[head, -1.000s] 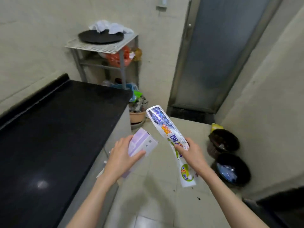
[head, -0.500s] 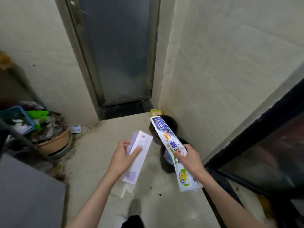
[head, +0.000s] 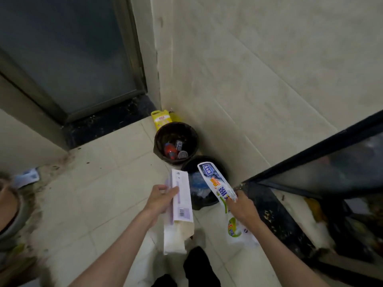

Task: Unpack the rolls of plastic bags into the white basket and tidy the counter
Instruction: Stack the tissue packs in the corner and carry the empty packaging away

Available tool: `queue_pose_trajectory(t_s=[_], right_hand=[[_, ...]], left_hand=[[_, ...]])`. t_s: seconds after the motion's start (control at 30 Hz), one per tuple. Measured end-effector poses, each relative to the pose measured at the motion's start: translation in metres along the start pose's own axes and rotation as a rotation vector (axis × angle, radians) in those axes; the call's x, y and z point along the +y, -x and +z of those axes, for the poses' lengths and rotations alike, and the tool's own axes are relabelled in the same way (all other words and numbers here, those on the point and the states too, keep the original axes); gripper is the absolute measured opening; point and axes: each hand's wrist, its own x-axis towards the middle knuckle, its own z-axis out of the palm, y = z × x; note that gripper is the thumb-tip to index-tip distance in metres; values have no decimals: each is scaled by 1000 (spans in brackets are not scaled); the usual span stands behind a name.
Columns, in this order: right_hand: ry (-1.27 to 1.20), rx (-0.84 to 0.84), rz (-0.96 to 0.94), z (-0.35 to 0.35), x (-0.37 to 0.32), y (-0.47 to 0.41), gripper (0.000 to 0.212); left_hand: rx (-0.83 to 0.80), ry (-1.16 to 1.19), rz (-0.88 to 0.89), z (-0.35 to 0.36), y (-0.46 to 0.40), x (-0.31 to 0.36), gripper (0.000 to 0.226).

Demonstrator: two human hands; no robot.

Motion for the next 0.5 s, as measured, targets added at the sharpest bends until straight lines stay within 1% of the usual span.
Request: queue_pose_trajectory(t_s=[0.23,0.4,0.5], right_hand=[[12,-138,184,49,20,-146,41],[44,-208,234,98,45,-249,42],[69,-237,270,126,61,-293,48]], left_hand=[[29,-125,-104,56,-145,-23,41],[20,-247,-150,101,-250,-58,48],[-6,-305,-154,127,-306,-76,49]])
